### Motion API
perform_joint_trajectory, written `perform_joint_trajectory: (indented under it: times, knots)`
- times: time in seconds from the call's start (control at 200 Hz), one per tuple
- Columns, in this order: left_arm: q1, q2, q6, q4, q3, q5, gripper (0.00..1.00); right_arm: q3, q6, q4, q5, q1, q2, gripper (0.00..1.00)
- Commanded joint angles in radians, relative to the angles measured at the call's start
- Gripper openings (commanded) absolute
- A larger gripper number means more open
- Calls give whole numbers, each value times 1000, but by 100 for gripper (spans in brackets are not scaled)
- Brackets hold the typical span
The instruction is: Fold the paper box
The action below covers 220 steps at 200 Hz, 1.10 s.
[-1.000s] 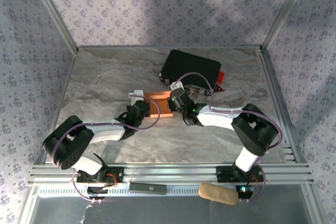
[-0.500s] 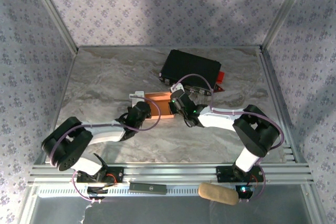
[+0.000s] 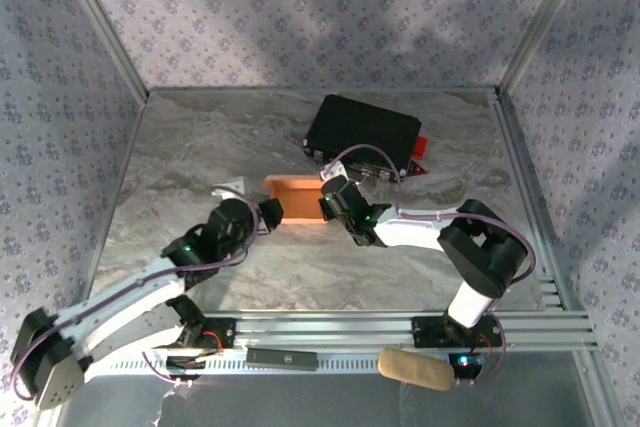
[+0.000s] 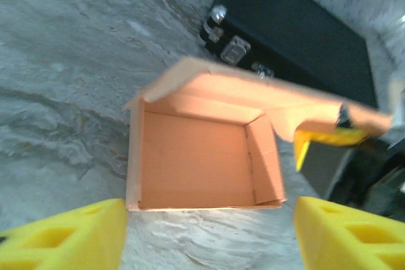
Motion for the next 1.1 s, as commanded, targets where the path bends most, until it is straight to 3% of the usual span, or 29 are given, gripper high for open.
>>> perform_joint_trajectory:
  times: [0.0, 0.09, 0.22, 0.3, 0.38, 1.094]
  knots:
    - [105, -34, -102, -272, 160, 27, 70, -10, -45, 37, 30, 2, -3, 0]
    - [257, 44, -107, -316, 263, 182, 69, -9, -53, 38, 25, 3, -1, 0]
    - [428, 280, -44, -327, 413, 379, 62, -3, -58, 38, 16, 2, 1, 0]
    - [482, 477, -34, -334, 501, 525, 62, 1, -57, 32, 12, 1, 3, 0]
    - [476, 610, -57, -311, 547, 620, 62, 13, -55, 21, 3, -2, 5, 0]
    - [386, 649, -220, -169, 463, 648, 54, 65, -34, -29, -63, -19, 12, 0]
